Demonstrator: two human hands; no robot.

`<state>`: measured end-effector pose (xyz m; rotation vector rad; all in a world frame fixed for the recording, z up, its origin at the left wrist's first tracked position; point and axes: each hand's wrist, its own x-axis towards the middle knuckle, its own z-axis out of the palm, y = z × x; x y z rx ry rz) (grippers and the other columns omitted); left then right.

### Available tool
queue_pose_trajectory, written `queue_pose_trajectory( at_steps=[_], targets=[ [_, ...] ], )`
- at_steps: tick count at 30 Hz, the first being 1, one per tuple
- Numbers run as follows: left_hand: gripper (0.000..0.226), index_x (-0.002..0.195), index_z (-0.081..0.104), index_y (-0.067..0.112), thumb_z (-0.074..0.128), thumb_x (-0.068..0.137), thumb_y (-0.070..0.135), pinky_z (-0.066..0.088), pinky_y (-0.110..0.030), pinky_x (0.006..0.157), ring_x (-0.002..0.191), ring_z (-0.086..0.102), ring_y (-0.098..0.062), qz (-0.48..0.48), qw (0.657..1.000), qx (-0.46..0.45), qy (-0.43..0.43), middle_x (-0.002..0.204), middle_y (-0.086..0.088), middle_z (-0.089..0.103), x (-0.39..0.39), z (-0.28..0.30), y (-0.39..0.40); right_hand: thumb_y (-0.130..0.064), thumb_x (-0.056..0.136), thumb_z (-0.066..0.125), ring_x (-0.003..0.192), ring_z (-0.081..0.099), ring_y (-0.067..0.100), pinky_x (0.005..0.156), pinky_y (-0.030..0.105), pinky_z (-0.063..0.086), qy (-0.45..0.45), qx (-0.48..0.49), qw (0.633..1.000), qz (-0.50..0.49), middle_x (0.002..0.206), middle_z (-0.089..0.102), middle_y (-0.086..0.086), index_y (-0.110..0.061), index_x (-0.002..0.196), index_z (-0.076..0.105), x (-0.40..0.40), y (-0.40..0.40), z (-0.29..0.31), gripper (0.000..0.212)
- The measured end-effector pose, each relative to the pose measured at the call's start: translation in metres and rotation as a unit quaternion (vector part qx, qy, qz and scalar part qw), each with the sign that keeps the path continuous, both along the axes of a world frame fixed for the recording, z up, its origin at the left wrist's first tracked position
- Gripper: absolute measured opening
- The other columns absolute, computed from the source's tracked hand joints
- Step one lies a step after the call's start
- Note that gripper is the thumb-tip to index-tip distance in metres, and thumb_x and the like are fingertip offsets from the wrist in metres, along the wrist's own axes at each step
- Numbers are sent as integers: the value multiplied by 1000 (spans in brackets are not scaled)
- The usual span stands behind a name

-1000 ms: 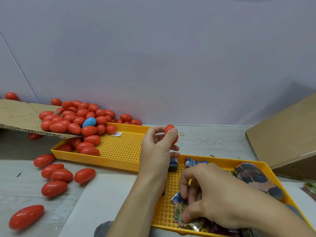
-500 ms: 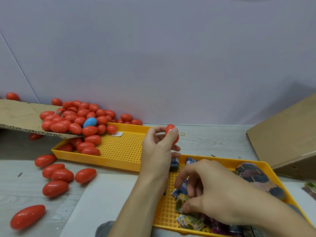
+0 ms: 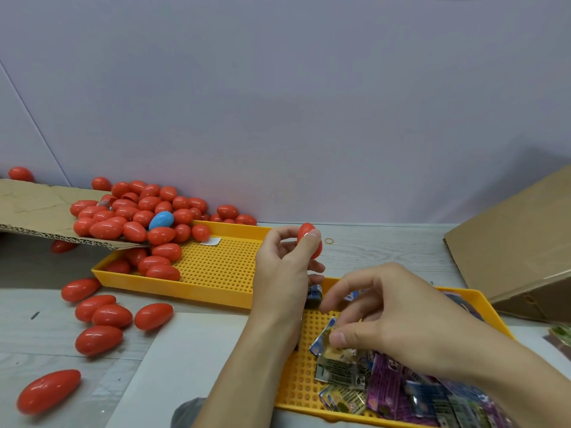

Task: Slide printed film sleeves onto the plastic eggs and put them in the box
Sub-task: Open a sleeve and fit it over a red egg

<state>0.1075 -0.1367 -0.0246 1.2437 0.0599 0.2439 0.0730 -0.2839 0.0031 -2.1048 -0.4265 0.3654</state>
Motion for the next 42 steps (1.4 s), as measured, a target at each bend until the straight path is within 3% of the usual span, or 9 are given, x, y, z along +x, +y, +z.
queue_pose_trajectory(
  at_steps=[3,7,10,16,20,23,32,37,42],
  targets=[
    [9,90,63,17,71,89,22,49,-27,53,58,59,-13,-5,1000,-5,1,75,0,61,0,0,0,-19,78,83,64,69,6,63,18,54,-14,25,999,-15,81,75,-12,-47,93,68,3,-4,-2,35],
    [12,86,60,14,70,86,20,51,-27,54,59,60,-17,-20,1000,-12,-7,72,0,59,2,-2,-1,-12,78,81,72,73,20,71,33,58,-29,68,995,-68,95,73,-12,-48,99,67,7,-9,-7,44],
    [9,87,53,5,58,84,13,52,-30,55,60,63,-21,-29,999,-27,-24,67,-2,60,1,-2,-1,-12,76,82,73,74,17,68,29,51,-39,125,983,-132,99,72,-9,-47,108,64,11,-13,-12,51],
    [16,83,57,15,55,68,20,40,-29,49,43,44,-15,-55,995,78,-21,59,0,50,-6,2,-4,-6,74,83,66,71,8,60,17,49,-69,229,939,-247,80,74,-3,-29,109,63,21,-20,-20,46],
    [19,76,70,19,79,75,37,44,-23,47,43,49,-4,-105,971,212,-39,54,11,55,-12,2,-8,-11,72,83,72,74,12,60,16,52,-83,250,935,-238,84,74,-2,-29,112,61,21,-19,-21,48],
    [12,76,72,25,78,84,31,43,-12,48,47,56,0,-107,959,255,-66,58,16,63,-13,2,-10,-9,76,81,77,74,15,64,19,56,-101,254,937,-218,86,74,-1,-28,112,62,21,-19,-21,45],
    [16,75,74,15,69,90,16,47,-19,50,50,53,-3,-109,960,253,-50,60,13,59,-14,3,-11,-26,82,74,83,70,2,67,19,52,-104,230,947,-198,87,77,-8,-25,87,79,22,-18,-23,7],
    [14,76,74,14,69,89,16,50,-24,53,50,53,-4,-120,961,248,-42,59,12,58,-16,4,-12,-28,82,74,76,69,3,70,23,49,-123,232,941,-214,80,75,-6,-26,80,78,22,-19,-24,5],
    [15,73,73,16,75,87,22,49,-16,53,50,57,-1,-128,959,249,-53,62,13,63,-17,6,-12,-26,84,73,67,65,5,64,21,48,-134,256,929,-232,72,72,-4,-22,80,77,24,-19,-24,7]
  ],
)
